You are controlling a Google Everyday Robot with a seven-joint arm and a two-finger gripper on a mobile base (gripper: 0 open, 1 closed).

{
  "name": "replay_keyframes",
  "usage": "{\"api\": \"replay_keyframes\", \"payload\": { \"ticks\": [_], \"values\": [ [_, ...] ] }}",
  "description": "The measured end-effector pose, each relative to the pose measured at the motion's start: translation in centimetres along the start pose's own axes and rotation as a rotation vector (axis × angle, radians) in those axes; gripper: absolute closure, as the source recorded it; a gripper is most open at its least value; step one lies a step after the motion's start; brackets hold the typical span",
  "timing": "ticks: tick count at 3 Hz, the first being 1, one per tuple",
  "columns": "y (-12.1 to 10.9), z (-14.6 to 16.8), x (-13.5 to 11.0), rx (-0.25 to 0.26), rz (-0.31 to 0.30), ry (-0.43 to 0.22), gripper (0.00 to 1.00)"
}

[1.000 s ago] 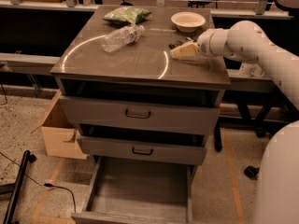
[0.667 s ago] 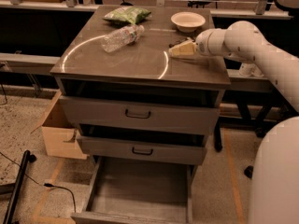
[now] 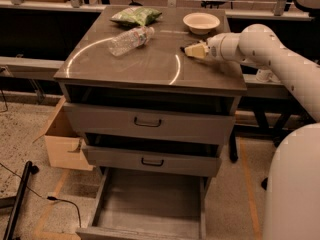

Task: Place rxbar chocolate into bottom drawer

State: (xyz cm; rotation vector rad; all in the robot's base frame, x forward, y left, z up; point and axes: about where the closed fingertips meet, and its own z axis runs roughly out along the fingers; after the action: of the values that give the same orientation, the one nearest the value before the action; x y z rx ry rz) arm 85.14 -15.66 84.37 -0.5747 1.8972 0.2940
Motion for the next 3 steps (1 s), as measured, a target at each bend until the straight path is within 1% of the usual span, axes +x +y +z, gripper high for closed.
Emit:
{"api": "replay_keyframes", "payload": {
  "ticks": [1,2,3],
  "values": [
    [0.2,-0.2,0.1,-0.011,0.006,-0.001,0.66],
    [0.6,-2.0,-0.7,-0.044,-0.011,-0.024,0.88],
    [1.6,-6.8,-1.8,-0.078,-0.050,-0.067,1.00]
  ]
}}
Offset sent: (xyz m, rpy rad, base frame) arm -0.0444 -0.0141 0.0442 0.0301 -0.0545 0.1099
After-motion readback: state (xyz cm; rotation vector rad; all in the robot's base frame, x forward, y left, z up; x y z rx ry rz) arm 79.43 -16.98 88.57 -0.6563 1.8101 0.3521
